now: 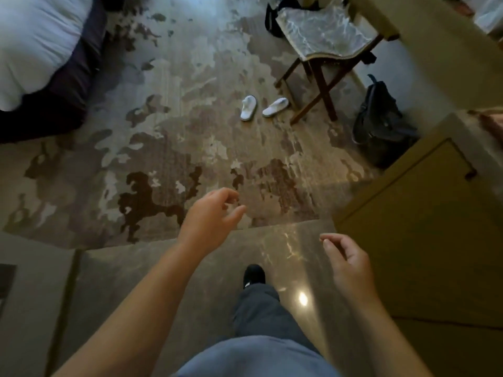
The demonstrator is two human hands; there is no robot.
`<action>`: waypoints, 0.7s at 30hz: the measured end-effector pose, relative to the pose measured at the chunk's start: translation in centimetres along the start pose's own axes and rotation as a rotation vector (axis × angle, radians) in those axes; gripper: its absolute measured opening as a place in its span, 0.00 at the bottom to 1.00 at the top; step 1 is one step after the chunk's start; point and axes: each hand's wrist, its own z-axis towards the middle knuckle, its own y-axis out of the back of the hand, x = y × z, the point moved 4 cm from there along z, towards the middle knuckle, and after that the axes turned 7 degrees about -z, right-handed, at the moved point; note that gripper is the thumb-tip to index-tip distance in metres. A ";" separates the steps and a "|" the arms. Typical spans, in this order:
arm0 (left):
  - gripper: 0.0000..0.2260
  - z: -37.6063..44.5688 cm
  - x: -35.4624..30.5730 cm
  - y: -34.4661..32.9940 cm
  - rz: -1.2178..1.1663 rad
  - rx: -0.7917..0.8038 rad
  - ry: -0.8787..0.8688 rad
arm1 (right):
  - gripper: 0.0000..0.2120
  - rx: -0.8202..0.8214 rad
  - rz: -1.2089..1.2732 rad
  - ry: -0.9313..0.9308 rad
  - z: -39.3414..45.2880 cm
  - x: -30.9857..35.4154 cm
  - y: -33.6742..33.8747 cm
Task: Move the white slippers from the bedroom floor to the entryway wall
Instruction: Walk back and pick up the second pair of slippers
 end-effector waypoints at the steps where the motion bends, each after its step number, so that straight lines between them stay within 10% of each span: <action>1: 0.14 2.0 0.5 0.9 0.002 -0.021 0.033 | 0.10 0.029 -0.006 0.030 3.0 1.3 -0.8; 13: 0.11 22.1 7.0 10.2 -0.131 -0.229 0.278 | 0.04 0.213 -0.083 0.315 32.2 17.8 -11.4; 21: 0.13 45.0 8.2 15.1 -0.100 -0.123 0.182 | 0.06 0.101 -0.107 0.194 49.8 22.6 -17.6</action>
